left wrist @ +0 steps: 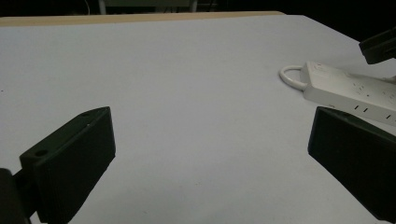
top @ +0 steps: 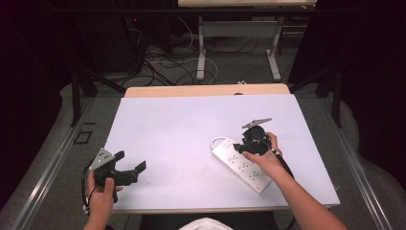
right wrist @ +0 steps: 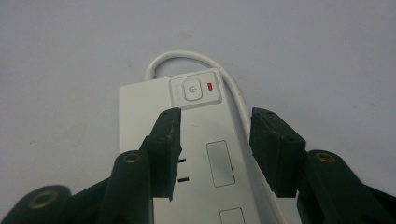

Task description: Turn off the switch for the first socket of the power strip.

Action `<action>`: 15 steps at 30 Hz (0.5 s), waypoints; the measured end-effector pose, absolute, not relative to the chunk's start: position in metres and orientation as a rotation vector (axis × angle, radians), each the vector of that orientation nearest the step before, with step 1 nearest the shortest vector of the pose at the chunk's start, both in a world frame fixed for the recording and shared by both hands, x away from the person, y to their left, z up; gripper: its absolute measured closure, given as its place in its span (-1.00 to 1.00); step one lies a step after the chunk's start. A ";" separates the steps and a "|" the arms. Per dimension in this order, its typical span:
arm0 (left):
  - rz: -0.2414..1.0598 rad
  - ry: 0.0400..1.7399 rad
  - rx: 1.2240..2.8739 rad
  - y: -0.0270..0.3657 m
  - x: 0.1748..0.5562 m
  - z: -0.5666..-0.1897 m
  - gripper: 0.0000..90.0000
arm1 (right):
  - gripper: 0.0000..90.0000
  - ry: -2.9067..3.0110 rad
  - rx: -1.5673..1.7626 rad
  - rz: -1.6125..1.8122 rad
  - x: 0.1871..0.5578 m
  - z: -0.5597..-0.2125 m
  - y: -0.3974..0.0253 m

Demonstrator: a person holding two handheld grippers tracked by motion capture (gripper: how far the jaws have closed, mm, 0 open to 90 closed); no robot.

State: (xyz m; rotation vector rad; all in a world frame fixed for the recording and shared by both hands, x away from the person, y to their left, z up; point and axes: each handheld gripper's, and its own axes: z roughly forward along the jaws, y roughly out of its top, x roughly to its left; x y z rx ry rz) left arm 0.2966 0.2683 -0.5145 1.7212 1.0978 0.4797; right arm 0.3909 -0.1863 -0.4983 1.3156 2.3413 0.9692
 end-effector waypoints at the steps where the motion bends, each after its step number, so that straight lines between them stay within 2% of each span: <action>1: 0.479 1.098 1.721 0.268 0.297 -0.515 -0.99 | 0.09 2.337 1.309 0.979 0.391 -0.498 -0.186; 15: 0.477 1.098 1.721 0.268 0.297 -0.515 -0.99 | -0.28 2.285 1.309 1.018 0.387 -0.488 -0.186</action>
